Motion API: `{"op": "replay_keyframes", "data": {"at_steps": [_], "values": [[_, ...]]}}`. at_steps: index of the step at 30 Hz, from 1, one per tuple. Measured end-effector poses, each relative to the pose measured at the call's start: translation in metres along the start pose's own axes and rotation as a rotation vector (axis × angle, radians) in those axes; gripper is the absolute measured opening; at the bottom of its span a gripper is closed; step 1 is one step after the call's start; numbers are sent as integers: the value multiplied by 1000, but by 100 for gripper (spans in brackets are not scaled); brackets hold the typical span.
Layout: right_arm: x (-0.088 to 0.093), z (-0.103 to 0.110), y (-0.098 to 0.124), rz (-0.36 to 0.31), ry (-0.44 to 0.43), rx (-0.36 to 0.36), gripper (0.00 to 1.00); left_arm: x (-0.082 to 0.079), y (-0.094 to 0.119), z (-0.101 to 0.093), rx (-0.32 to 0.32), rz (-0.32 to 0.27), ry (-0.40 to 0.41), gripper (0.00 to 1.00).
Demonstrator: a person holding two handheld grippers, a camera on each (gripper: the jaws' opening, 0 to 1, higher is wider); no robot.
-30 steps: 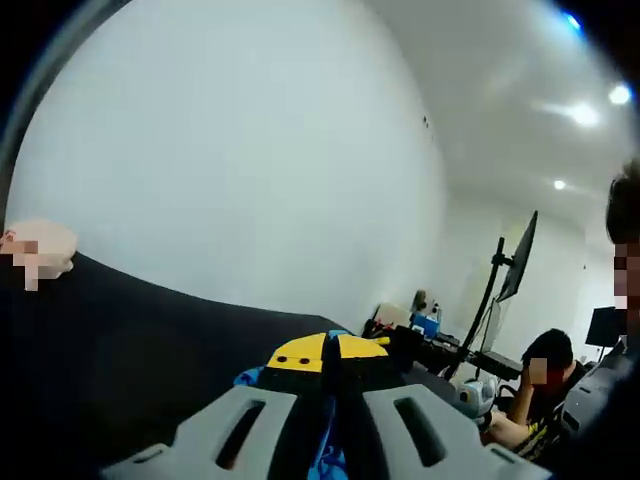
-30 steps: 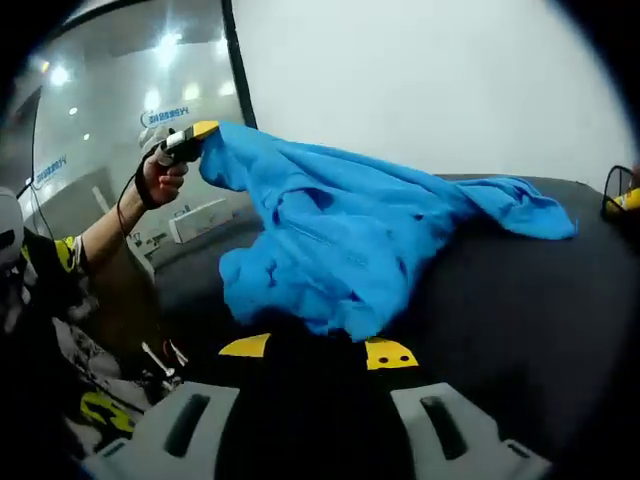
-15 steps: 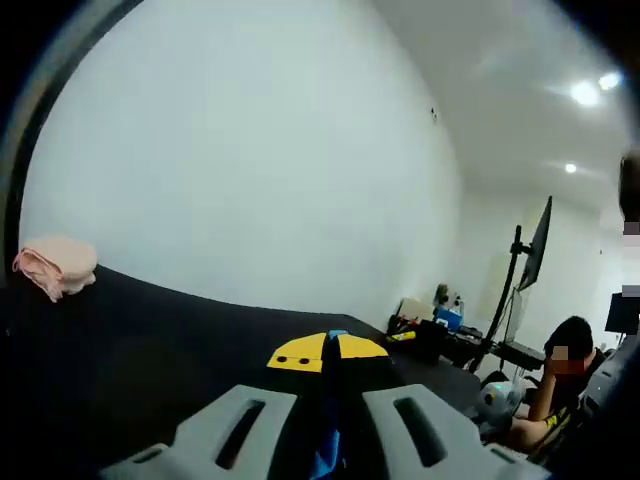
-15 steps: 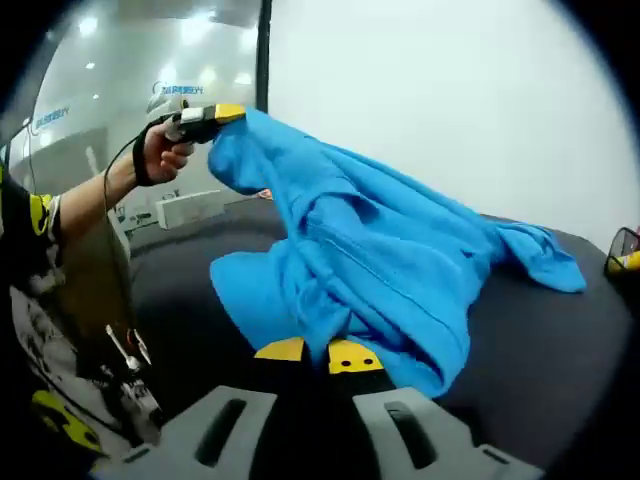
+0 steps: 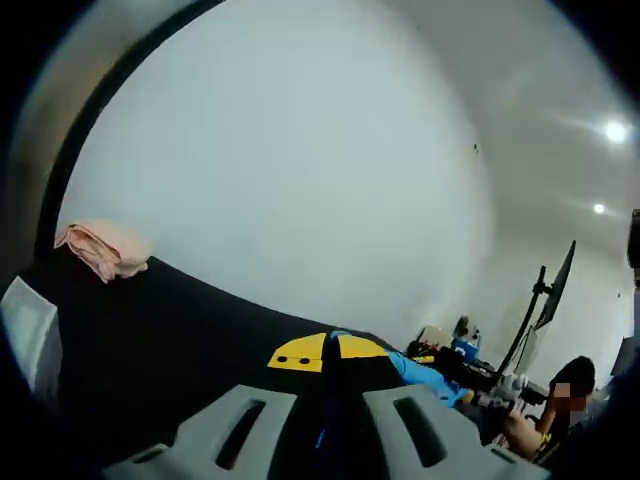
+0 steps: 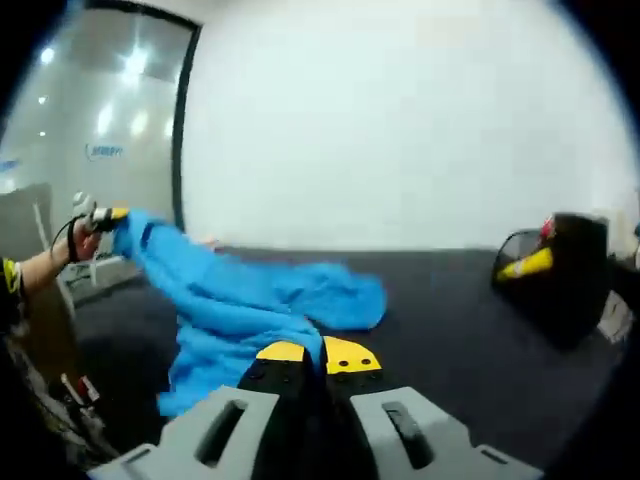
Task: Spread out the cloth and fold it
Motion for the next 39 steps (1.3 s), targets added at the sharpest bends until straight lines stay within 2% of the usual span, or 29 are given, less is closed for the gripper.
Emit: {"op": "replay_keyframes", "data": {"at_steps": [2,4,5,6,7,8,9,10,11,13,15,17,19,20,21,22,24,25,27,28,29,30,31,32,34,35,36,37,39], "values": [[-14,-5,12,-53,46,20,2,14,1,-19,37,61,-120,0],[-15,-4,15,-27,59,-5,3,36,0,-29,34,155,-185,0],[-12,0,14,-19,56,-35,3,43,-1,-27,16,166,-197,0],[-3,7,8,-5,68,-104,5,57,-5,-22,0,194,-197,0],[5,9,4,19,77,-129,6,67,-7,-17,-22,230,-201,6],[15,7,-1,45,85,-121,8,81,-10,-5,-63,265,-196,13],[22,7,-4,49,105,-121,12,85,-11,-2,-69,271,-198,19],[29,6,-6,61,132,-135,18,96,-13,3,-88,292,-245,22],[38,5,-6,104,133,-160,22,103,-11,9,-91,317,-339,23],[46,2,-1,119,138,-213,26,111,-7,3,-48,346,-425,25],[45,-1,10,102,169,-246,28,109,2,-11,42,309,-496,37],[47,-4,18,98,215,-251,33,107,8,-20,119,277,-470,55],[52,-4,17,120,264,-257,40,113,10,-22,151,299,-432,67],[55,-2,14,128,300,-260,41,118,9,-22,182,318,-422,73],[58,3,9,135,344,-270,40,127,5,-20,175,353,-421,75],[61,7,5,140,369,-272,40,137,0,-14,131,414,-452,75],[66,20,-4,143,424,-301,40,147,-8,-4,62,468,-513,70],[68,24,-12,149,436,-299,40,155,-13,4,-12,535,-546,69],[72,26,-22,174,497,-295,39,162,-20,14,-63,579,-595,70],[73,26,-25,175,517,-296,37,164,-27,16,-54,564,-583,71],[74,24,-32,185,511,-291,35,161,-30,14,-30,525,-517,69],[75,21,-36,199,496,-287,33,158,-34,18,-49,519,-512,60],[75,20,-37,197,487,-288,29,155,-37,22,-84,508,-507,37],[73,21,-37,184,467,-308,20,153,-41,26,-104,501,-468,24],[67,18,-37,167,451,-271,6,151,-47,26,-105,508,-423,7],[65,16,-35,166,447,-268,3,150,-48,23,-97,508,-452,6],[58,14,-32,155,417,-258,3,142,-48,19,-98,455,-522,6],[56,14,-30,148,402,-258,3,139,-48,17,-103,438,-533,6],[39,10,-19,93,369,-243,3,117,-41,6,-104,329,-505,5]]}}
Point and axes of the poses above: the point that each gripper's makers call its tool centre point, and the gripper's own axes: y roughly backward along the fingers, z roughly to its left, x roughly out of its underside, the point moved 5 cm from there along y, roughly backward along the fingers, and after that the axes turned 15 degrees about z, right-handed, at the moved point
